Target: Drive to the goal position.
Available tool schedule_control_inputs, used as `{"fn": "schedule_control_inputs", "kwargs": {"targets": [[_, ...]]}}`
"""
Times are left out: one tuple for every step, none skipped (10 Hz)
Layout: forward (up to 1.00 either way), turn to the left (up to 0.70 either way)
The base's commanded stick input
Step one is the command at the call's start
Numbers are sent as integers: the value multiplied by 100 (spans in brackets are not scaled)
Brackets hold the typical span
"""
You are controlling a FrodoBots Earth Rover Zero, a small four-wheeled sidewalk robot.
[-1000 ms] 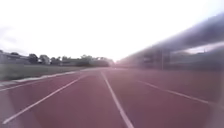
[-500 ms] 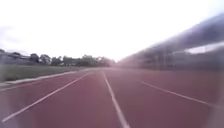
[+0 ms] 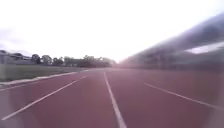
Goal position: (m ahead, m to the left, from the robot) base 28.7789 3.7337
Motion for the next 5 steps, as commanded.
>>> {"fn": "schedule_control_inputs", "kwargs": {"targets": [[70, 0], [70, 0], [70, 0], [70, 0], [70, 0]]}}
